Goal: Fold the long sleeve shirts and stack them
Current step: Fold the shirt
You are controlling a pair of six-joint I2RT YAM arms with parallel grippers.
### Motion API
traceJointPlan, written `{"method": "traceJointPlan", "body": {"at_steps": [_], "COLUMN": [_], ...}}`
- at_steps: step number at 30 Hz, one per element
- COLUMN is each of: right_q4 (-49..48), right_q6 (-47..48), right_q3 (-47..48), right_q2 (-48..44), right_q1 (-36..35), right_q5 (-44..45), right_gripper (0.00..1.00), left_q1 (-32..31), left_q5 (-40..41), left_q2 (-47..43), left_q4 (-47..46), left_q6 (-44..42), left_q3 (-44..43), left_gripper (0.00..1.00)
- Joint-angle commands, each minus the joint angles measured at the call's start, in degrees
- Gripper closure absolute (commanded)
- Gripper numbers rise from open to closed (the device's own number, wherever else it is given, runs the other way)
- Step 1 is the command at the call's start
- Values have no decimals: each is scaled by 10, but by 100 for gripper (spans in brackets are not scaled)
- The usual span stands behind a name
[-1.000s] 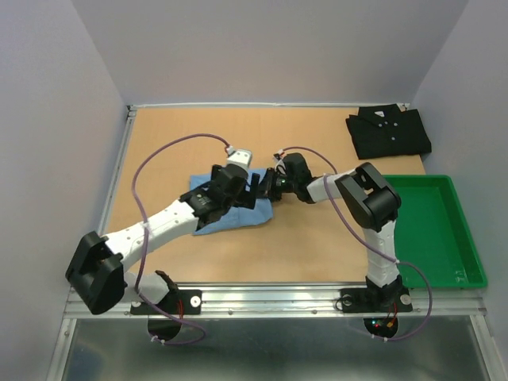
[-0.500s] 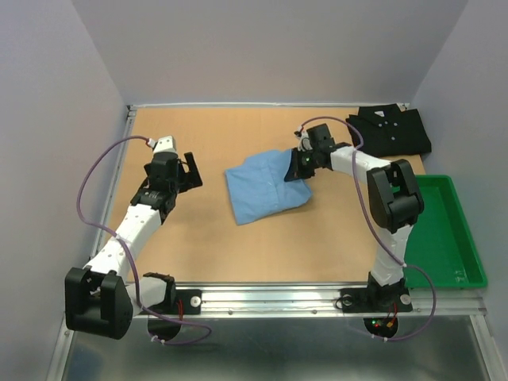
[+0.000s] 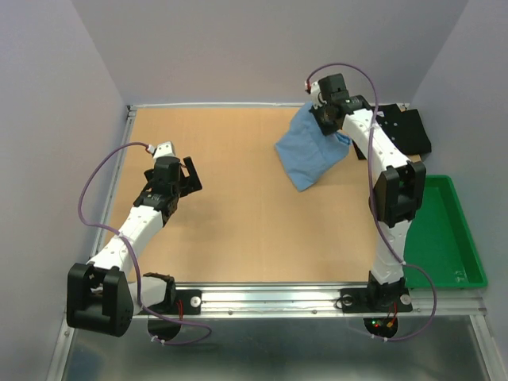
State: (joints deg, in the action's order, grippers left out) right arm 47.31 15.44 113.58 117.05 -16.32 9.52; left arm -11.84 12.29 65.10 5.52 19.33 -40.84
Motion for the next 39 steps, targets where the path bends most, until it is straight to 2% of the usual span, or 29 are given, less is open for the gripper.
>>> {"method": "traceJointPlan", "body": {"at_steps": [1,3,7,17,20,24,28,31,33,34,35,36,37,39], "right_q4": [30,-16,-74,-78,-72,-44,31,52,62,74,84,93,101,113], "right_q6": [82,130,189,122,102,64,9,-13,-36,-46,-56,-66,-80,-107], "right_q3": [124,123,70,-97,-127,-108,-52,-31,-19,-13,5,11,18,42], "right_q2": [27,26,0,66,102,148,197,222,228,230,232,230,227,208], "right_q1": [-1,-5,-21,-150,-216,-274,-309,-329,-346,-350,-360,-365,-370,-383], "right_q5": [270,379,477,489,487,467,439,420,412,403,397,389,373,345], "right_gripper": [99,99,99,99,99,99,97,89,77,70,55,47,43,29], "left_q1": [1,0,1,1,1,1,1,1,1,1,1,1,1,1], "left_q5": [12,14,17,19,21,22,23,24,26,26,26,26,26,26], "left_q2": [7,8,9,9,7,6,6,3,1,2,0,0,-1,-4], "left_q4": [-19,-19,-19,-19,-18,-18,-19,-19,-19,-19,-19,-19,-19,-20], "left_q6": [11,11,12,13,12,14,13,13,14,13,14,14,14,17], "left_q3": [-13,-12,-11,-13,-13,-14,-16,-17,-17,-17,-17,-18,-18,-18], "left_gripper": [2,2,2,2,2,2,2,2,2,2,2,2,2,2]}}
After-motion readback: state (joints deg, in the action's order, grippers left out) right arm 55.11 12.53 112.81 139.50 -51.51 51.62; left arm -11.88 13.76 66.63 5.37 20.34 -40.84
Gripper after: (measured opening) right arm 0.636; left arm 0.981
